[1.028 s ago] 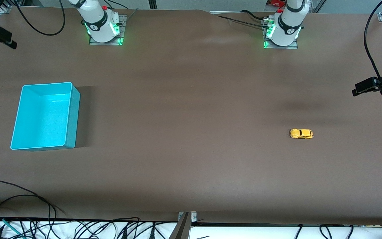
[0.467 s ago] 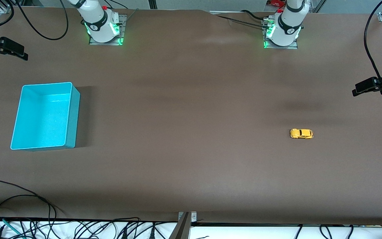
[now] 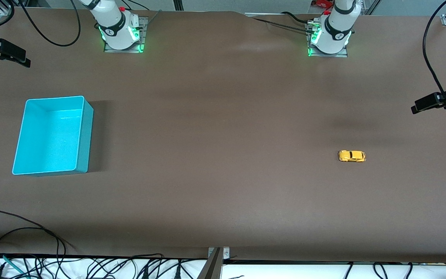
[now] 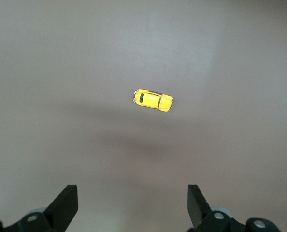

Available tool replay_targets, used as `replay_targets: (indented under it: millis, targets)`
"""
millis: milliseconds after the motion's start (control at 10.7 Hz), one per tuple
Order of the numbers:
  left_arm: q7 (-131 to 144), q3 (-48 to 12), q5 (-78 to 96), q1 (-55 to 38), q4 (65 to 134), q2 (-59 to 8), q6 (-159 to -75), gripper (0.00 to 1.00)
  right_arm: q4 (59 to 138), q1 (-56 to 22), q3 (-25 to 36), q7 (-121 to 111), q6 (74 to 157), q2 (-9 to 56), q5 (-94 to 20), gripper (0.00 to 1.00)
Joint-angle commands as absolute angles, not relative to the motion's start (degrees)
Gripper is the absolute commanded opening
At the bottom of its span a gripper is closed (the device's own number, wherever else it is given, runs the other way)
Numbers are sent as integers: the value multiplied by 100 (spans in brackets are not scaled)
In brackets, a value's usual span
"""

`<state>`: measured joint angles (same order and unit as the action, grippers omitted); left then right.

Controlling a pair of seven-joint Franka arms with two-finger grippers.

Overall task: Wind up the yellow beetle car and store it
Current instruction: 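Move the left gripper over the yellow beetle car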

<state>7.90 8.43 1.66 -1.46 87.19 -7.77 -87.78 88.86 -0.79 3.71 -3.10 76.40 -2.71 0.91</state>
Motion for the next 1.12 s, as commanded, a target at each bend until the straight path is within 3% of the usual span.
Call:
replay_targets:
  millis: [0, 654, 1028]
  targets:
    - [1927, 844, 123, -62, 8700, -1185, -9217, 100, 8780, -53, 369, -281, 7699, -290, 106, 100]
    - [5734, 835, 448, 70, 8920, -2512, -10851, 100, 8798, -62, 247, -264, 7365, -413, 185, 100]
    - [7275, 634, 466, -9, 10157, -2645, -12739, 100, 8912, -62, 176, -237, 7488, -256, 150, 100]
